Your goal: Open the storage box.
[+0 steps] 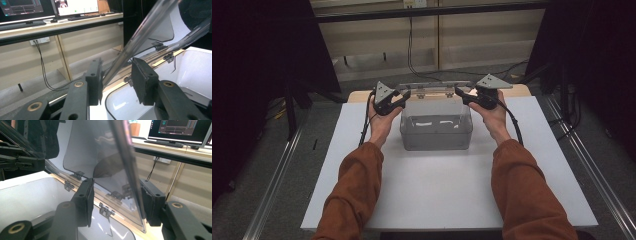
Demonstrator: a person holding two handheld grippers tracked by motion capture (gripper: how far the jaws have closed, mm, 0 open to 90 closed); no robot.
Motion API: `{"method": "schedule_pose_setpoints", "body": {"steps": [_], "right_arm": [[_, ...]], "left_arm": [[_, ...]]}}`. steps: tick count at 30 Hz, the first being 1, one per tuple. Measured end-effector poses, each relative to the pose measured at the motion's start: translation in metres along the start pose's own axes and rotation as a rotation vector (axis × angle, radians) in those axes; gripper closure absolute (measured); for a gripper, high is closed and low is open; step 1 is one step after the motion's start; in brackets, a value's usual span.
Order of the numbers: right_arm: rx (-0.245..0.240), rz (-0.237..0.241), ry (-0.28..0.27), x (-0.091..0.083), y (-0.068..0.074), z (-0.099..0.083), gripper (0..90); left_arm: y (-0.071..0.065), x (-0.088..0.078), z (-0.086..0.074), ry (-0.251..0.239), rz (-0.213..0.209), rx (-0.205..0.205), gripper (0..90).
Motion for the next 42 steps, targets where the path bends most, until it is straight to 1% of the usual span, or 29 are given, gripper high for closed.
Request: {"method": "schedule_pose_setpoints", "body": {"steps": [3, 4, 6, 8, 10, 11, 14, 18, 19, 20, 21, 24, 25, 28, 29, 30, 33, 36, 38, 40, 42], "right_arm": [[0.011, -0.003, 0.003, 0.002, -0.002, -0.003, 50.0], [0.012, -0.002, 0.001, 0.002, -0.002, -0.003, 50.5], [0.012, -0.005, 0.004, 0.003, -0.004, -0.005, 51.2], [0.012, -0.007, 0.009, 0.005, -0.006, -0.007, 51.8], [0.028, -0.003, 0.007, 0.007, -0.007, -0.009, 51.5], [0.033, -0.003, 0.012, 0.008, -0.008, -0.01, 51.5], [0.028, -0.003, 0.024, 0.012, -0.01, -0.01, 51.1], [0.032, -0.005, 0.022, 0.016, -0.011, -0.01, 50.8], [0.035, -0.006, 0.022, 0.016, -0.012, -0.01, 50.5], [0.038, -0.009, 0.017, 0.017, -0.013, -0.011, 49.8], [0.034, -0.015, 0.02, 0.017, -0.013, -0.012, 49.1], [0.036, -0.025, 0.04, 0.018, -0.016, -0.016, 47.5], [0.037, -0.025, 0.039, 0.019, -0.017, -0.017, 47.5], [0.042, -0.024, 0.048, 0.021, -0.018, -0.021, 47.3], [0.048, -0.023, 0.051, 0.021, -0.018, -0.022, 47.3], [0.048, -0.027, 0.053, 0.022, -0.018, -0.023, 47.7], [0.05, -0.031, 0.051, 0.022, -0.02, -0.023, 47.5], [0.059, -0.055, 0.05, 0.02, -0.024, -0.023, 45.7], [0.07, -0.052, 0.045, 0.02, -0.026, -0.023, 45.5], [0.066, -0.046, 0.05, 0.02, -0.026, -0.023, 46.0], [0.072, -0.04, 0.057, 0.021, -0.025, -0.024, 48.0]], "left_arm": [[0.0, 0.003, 0.001, 0.001, 0.005, 0.009, 59.9], [0.001, 0.003, 0.0, 0.002, 0.003, 0.007, 60.0], [0.002, 0.004, 0.0, 0.014, 0.0, 0.021, 61.0], [0.003, 0.005, 0.0, 0.016, 0.001, 0.022, 61.6], [0.004, 0.005, 0.0, 0.016, -0.001, 0.021, 61.7], [0.004, 0.006, 0.0, 0.01, -0.002, 0.011, 61.8], [0.005, 0.007, 0.0, 0.014, -0.003, 0.01, 62.3], [0.008, 0.009, 0.001, 0.02, -0.001, 0.013, 63.4], [0.008, 0.01, 0.002, 0.018, -0.003, 0.007, 63.5], [0.008, 0.01, 0.002, 0.022, -0.006, 0.005, 63.9], [0.009, 0.011, 0.002, 0.016, -0.002, 0.001, 64.2], [0.01, 0.012, 0.002, 0.014, -0.001, -0.007, 65.1], [0.01, 0.013, 0.002, 0.009, 0.002, -0.01, 65.2], [0.011, 0.014, 0.003, 0.013, 0.007, 0.0, 65.4], [0.011, 0.014, 0.003, 0.009, 0.007, -0.008, 65.6], [0.011, 0.014, 0.003, 0.014, 0.006, 0.0, 65.9], [0.011, 0.015, 0.004, 0.015, 0.011, -0.002, 66.1], [0.012, 0.016, 0.004, 0.021, 0.012, -0.004, 66.2], [0.013, 0.017, 0.004, 0.019, 0.015, -0.001, 66.2], [0.013, 0.018, 0.004, 0.023, 0.016, 0.002, 66.6], [0.013, 0.019, 0.004, 0.025, 0.018, -0.009, 66.9]]}}
Point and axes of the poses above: each handheld gripper's, and its own axes: x roughly forward along the jaws, z roughly out of its top, y roughly to its left, the point moved 3 cm from there along x, roughly forward along the jaws, and after that the axes turned 1 degree about x, right-handed, at the moved point
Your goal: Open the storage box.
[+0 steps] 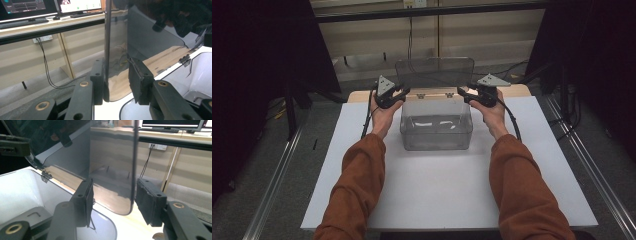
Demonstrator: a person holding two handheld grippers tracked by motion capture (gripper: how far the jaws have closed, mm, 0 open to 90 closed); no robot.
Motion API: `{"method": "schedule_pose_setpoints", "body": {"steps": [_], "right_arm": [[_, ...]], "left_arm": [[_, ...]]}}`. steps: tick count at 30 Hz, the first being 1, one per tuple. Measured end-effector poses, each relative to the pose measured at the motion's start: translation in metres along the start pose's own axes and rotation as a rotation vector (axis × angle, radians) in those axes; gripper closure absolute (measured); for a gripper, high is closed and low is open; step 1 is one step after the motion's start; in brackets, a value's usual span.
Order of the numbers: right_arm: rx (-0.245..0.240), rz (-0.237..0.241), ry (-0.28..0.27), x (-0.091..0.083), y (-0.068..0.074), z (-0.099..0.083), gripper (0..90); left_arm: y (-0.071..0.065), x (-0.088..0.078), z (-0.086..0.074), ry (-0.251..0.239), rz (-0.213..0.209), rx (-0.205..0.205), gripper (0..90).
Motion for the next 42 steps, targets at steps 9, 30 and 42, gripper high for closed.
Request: {"method": "schedule_pose_setpoints", "body": {"steps": [9, 30, 42], "right_arm": [[0.014, 0.003, 0.0, 0.005, 0.0, -0.002, 55.5], [0.025, -0.026, 0.007, 0.013, -0.002, 0.0, 58.5], [0.024, -0.032, 0.019, 0.017, -0.003, 0.001, 56.5]], "left_arm": [[0.003, 0.004, 0.001, 0.001, 0.009, 0.016, 67.4], [0.004, 0.009, -0.008, 0.038, 0.003, -0.02, 65.9], [0.006, 0.016, -0.012, 0.058, -0.012, -0.063, 62.0]]}}
Point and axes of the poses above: each handheld gripper's, and its own axes: x roughly forward along the jaws, z roughly out of its top, y roughly to its left, the point moved 3 cm from there along x, roughly forward along the jaws, and after that the axes turned 1 degree about x, right-handed, at the moved point
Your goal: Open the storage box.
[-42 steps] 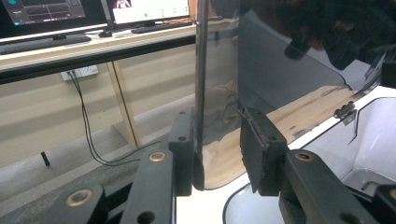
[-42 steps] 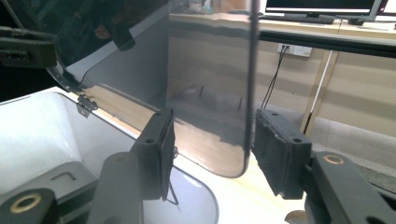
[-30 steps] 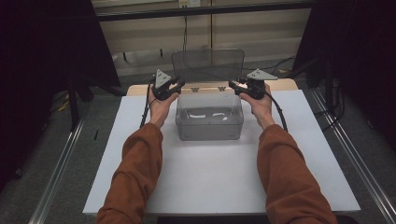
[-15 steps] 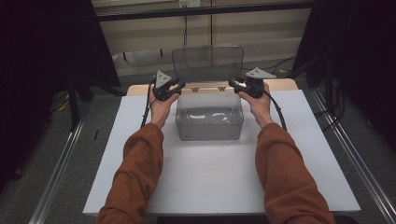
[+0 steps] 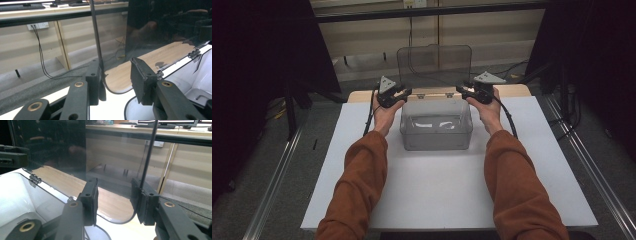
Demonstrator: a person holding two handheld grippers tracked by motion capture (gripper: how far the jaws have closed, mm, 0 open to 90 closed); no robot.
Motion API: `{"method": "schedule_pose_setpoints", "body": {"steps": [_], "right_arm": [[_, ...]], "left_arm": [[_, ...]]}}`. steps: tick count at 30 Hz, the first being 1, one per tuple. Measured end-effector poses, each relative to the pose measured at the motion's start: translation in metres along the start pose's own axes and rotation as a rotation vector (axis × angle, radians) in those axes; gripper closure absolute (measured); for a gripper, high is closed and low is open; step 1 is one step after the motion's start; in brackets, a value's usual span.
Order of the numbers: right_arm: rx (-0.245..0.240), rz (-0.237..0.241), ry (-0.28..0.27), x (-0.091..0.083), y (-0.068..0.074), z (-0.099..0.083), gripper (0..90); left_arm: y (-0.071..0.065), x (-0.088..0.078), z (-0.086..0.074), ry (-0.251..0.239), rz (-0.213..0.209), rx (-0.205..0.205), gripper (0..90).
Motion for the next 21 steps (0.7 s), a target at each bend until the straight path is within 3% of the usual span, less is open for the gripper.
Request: {"method": "schedule_pose_setpoints", "body": {"steps": [6, 9, 13, 18, 21], "right_arm": [[0.009, 0.002, 0.005, 0.005, -0.002, 0.0, 54.8], [0.012, 0.008, 0.01, 0.007, -0.003, 0.0, 53.1], [0.03, 0.014, 0.016, 0.009, -0.004, -0.001, 50.2], [0.047, 0.025, 0.008, 0.012, -0.004, -0.002, 47.3], [0.057, 0.029, 0.011, 0.013, -0.004, -0.003, 45.6]], "left_arm": [[0.002, 0.005, 0.0, 0.025, -0.01, -0.008, 58.4], [0.004, 0.007, 0.0, 0.03, -0.029, -0.036, 58.0], [0.005, 0.008, 0.001, 0.053, -0.033, -0.003, 55.3], [0.005, 0.009, 0.001, 0.064, -0.055, -0.011, 53.0], [0.007, 0.008, 0.001, 0.059, -0.07, -0.054, 52.8]]}}
Point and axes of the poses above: each handheld gripper's, and its own axes: x roughly forward along the jaws, z roughly out of its top, y roughly to its left, the point moved 3 cm from there along x, roughly forward along the jaws, and after that the axes turned 1 degree about x, right-handed, at the moved point
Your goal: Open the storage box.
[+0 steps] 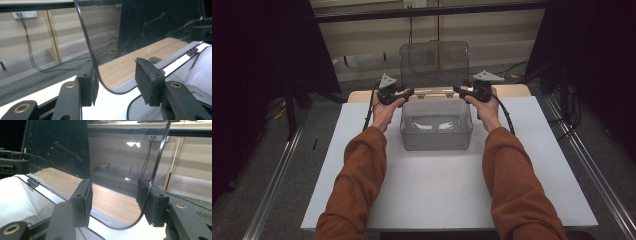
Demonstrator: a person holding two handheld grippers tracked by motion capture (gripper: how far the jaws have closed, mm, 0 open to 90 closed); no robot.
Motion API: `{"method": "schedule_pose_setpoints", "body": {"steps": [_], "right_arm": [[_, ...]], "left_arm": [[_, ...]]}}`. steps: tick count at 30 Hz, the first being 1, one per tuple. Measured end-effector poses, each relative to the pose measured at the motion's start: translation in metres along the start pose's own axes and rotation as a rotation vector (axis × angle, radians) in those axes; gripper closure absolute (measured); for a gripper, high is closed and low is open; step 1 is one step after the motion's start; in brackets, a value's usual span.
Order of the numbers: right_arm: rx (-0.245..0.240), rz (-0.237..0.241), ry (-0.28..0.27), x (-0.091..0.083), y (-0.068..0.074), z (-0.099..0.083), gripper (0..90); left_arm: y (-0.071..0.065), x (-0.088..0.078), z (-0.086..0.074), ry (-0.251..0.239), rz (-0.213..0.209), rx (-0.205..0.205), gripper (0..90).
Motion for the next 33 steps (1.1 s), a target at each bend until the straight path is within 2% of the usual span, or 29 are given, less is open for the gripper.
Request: {"method": "schedule_pose_setpoints", "body": {"steps": [3, 7, 12, 18, 20, 26, 28, 30, 32, 33], "right_arm": [[0.009, 0.004, -0.001, 0.001, 0.001, 0.0, 43.9], [0.009, 0.01, 0.006, 0.001, 0.001, -0.001, 41.8], [0.013, 0.013, 0.011, 0.002, 0.002, -0.001, 37.6], [0.013, 0.007, 0.038, 0.006, 0.004, -0.001, 32.0], [0.014, 0.001, 0.055, 0.008, 0.003, -0.003, 30.0], [0.102, -0.004, 0.057, 0.01, -0.004, -0.01, 27.8], [0.094, -0.012, 0.054, 0.01, -0.006, -0.009, 28.7], [0.086, -0.015, 0.056, 0.011, -0.006, -0.009, 29.0], [0.1, -0.01, 0.056, 0.011, -0.006, -0.01, 28.9], [0.11, -0.007, 0.057, 0.011, -0.006, -0.01, 28.9]], "left_arm": [[0.0, 0.0, 0.001, 0.005, 0.0, 0.021, 51.5], [-0.001, 0.0, 0.001, 0.01, 0.002, 0.019, 50.4], [-0.001, 0.0, 0.001, 0.022, 0.007, 0.04, 47.8], [0.0, 0.0, 0.0, 0.037, 0.013, 0.029, 42.2], [0.0, 0.0, -0.001, 0.043, 0.011, 0.009, 39.0], [0.002, 0.001, -0.002, 0.03, -0.013, -0.02, 39.8], [0.002, 0.002, -0.002, 0.037, -0.006, -0.003, 37.1], [0.003, 0.003, -0.003, 0.05, -0.002, -0.006, 35.9], [0.005, 0.003, -0.005, 0.05, -0.001, -0.038, 32.6], [0.005, 0.003, -0.005, 0.046, 0.0, -0.04, 32.2]]}}
Point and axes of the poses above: each handheld gripper's, and its own axes: x roughly forward along the jaws, z roughly out of its top, y roughly to its left, the point moved 3 cm from there along x, roughly forward along the jaws, and after that the axes turned 1 degree about x, right-handed, at the moved point
